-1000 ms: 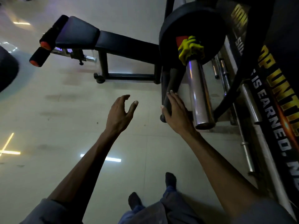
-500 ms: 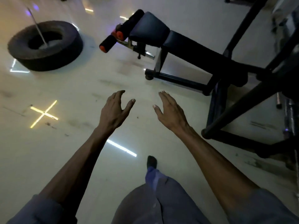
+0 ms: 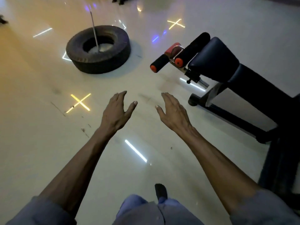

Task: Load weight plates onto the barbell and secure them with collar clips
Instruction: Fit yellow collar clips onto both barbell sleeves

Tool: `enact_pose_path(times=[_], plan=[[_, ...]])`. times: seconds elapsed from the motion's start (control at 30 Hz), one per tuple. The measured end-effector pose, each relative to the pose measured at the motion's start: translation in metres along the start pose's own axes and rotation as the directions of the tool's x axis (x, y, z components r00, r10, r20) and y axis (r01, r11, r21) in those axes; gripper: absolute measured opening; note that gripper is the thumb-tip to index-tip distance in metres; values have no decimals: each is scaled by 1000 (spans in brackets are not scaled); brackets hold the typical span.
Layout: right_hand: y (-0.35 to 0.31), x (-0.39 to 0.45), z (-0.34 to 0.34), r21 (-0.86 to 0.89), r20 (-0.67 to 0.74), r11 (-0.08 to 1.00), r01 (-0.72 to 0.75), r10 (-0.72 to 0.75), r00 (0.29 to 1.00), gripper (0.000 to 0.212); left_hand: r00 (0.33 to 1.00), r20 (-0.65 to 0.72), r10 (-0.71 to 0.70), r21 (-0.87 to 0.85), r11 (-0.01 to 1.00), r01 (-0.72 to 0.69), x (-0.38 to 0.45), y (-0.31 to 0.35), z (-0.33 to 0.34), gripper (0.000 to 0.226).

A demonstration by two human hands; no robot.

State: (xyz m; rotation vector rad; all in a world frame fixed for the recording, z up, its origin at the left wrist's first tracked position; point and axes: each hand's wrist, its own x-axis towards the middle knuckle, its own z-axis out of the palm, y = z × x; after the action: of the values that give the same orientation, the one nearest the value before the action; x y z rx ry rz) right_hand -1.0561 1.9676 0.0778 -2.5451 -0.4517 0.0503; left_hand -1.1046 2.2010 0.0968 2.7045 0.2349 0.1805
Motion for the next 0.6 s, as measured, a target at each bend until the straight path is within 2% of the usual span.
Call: enact_pose_path(times=[0.27,0.6], plan=[[-40,214,48,-24,2,999,37,-37,999,61,999,-51,-16,24,1000,17,203,-102,-6,76],[-75,484,75,-5,-86,997,-79,78,993,63,993,64,100,19,995,-101,490,-177,-36,77]])
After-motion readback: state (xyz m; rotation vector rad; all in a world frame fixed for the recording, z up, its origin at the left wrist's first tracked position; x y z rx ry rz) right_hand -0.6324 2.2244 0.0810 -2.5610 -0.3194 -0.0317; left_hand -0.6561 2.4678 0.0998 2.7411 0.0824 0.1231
